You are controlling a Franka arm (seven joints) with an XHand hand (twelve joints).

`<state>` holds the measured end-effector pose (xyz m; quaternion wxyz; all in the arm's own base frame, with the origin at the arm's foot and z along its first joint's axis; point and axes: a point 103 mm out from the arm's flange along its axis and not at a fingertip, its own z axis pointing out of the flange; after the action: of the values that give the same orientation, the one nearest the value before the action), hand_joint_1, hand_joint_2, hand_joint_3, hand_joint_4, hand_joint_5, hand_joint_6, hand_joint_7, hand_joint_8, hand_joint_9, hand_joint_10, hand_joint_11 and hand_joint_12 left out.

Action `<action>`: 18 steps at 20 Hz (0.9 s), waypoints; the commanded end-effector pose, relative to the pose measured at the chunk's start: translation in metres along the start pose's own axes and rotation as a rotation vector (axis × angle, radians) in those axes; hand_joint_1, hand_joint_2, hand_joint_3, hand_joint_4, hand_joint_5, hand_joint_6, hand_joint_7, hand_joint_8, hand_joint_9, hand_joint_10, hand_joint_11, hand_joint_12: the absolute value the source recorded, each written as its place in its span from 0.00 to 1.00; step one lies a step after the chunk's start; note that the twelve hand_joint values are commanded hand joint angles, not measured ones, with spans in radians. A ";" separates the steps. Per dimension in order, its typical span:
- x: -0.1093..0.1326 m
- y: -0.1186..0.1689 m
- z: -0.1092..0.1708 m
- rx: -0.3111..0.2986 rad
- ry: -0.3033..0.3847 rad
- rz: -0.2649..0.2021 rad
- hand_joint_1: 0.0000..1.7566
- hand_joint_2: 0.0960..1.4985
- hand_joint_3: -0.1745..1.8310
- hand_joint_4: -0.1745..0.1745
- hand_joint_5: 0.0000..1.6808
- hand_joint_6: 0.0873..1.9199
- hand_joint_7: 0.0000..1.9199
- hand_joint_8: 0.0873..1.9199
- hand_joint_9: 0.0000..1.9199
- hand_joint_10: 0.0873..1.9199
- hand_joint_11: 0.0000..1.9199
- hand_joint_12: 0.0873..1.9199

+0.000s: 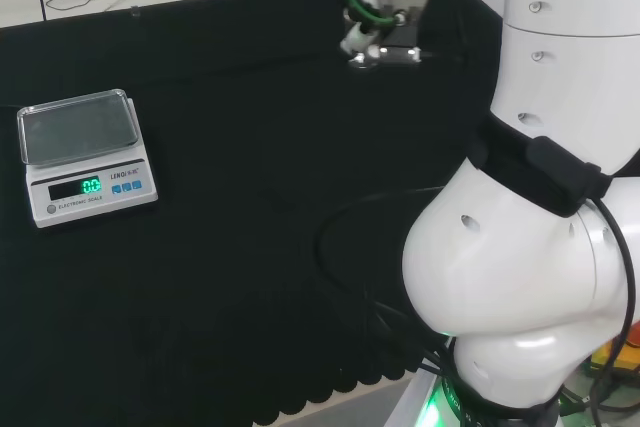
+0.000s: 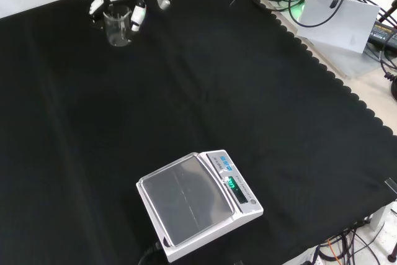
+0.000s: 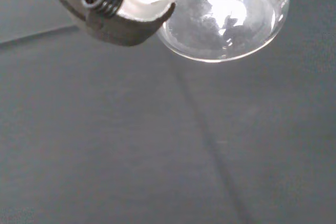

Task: Put the beaker on the electronic balance.

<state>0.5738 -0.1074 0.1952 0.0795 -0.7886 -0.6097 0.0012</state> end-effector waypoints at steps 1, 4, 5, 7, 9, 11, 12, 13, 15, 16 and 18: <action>0.130 -0.002 0.000 0.016 -0.017 -0.158 0.58 0.78 0.14 0.40 0.44 0.70 0.30 0.70 0.45 0.54 0.45 0.60; 0.199 -0.008 0.005 0.024 -0.036 -0.270 0.58 0.78 0.14 0.39 0.45 0.70 0.30 0.70 0.45 0.54 0.45 0.59; 0.220 -0.011 0.008 0.029 -0.043 -0.306 0.58 0.78 0.14 0.39 0.45 0.70 0.30 0.70 0.46 0.54 0.45 0.59; 0.259 -0.019 0.014 0.039 -0.055 -0.376 0.58 0.78 0.14 0.39 0.45 0.70 0.30 0.70 0.46 0.54 0.45 0.59; 0.293 -0.027 0.022 0.054 -0.058 -0.438 0.58 0.78 0.14 0.39 0.45 0.69 0.31 0.70 0.46 0.54 0.45 0.59; 0.322 -0.036 0.029 0.071 -0.054 -0.483 0.59 0.77 0.14 0.39 0.46 0.69 0.31 0.70 0.46 0.54 0.45 0.59; 0.334 -0.040 0.032 0.079 -0.053 -0.504 0.59 0.77 0.14 0.39 0.46 0.69 0.31 0.70 0.46 0.54 0.45 0.59; 0.346 -0.044 0.035 0.086 -0.052 -0.524 0.59 0.77 0.14 0.39 0.46 0.69 0.31 0.70 0.46 0.54 0.45 0.59; 0.365 -0.050 0.041 0.099 -0.047 -0.557 0.59 0.77 0.14 0.39 0.46 0.69 0.31 0.70 0.46 0.54 0.45 0.59; 0.374 -0.054 0.045 0.104 -0.046 -0.573 0.59 0.77 0.14 0.39 0.46 0.69 0.31 0.70 0.46 0.54 0.45 0.59; 0.387 -0.060 0.052 0.115 -0.045 -0.596 0.59 0.77 0.14 0.39 0.46 0.69 0.31 0.70 0.46 0.54 0.45 0.59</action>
<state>0.6284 0.2141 0.2051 0.0854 -0.6174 -0.7819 0.0125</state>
